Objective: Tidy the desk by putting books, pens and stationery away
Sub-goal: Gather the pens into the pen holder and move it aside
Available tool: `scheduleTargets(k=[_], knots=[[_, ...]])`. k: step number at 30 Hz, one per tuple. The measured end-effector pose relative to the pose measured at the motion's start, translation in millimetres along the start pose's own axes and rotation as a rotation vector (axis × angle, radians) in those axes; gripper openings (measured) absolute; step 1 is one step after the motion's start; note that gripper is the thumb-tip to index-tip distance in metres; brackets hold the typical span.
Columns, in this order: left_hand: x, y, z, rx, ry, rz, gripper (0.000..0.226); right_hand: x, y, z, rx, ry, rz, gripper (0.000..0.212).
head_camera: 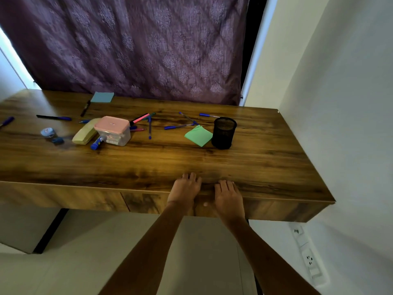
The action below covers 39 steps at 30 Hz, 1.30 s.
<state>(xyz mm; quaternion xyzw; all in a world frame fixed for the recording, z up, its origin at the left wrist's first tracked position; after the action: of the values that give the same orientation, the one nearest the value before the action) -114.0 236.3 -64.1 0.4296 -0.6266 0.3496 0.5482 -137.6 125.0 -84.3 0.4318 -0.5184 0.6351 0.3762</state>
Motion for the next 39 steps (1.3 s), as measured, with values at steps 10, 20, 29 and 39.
scheduleTargets(k=[10, 20, 29, 39], knots=[[45.8, -36.6, -49.1, 0.146, 0.772, 0.077, 0.077, 40.0, -77.3, 38.2, -0.408, -0.601, -0.045, 0.064], [69.1, -149.9, -55.3, 0.171, 0.975, -0.008, 0.099, 15.1, -181.6, 87.7, -0.597, -0.881, -0.002, 0.114], [47.1, -213.3, -59.8, 0.137, 1.174, -0.123, 0.081, -22.1, -234.9, 94.9, -0.592, -0.799, 0.065, 0.102], [67.6, -193.0, -154.8, 0.268, 1.355, 0.176, 0.064, 20.0, -275.6, 10.0, -0.517, -0.904, 0.114, 0.095]])
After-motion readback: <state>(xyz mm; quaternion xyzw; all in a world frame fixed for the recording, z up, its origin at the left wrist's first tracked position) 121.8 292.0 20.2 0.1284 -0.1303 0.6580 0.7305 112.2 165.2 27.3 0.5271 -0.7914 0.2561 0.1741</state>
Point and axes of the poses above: each hand's wrist, its own y-axis away from the middle knuckle, its own x-axis out of the back of the hand, z = x × y, the point moved 7 cm from there along -y, towards the middle knuckle, and after that the axes turned 1 degree about -z, right-handed, at the moved point
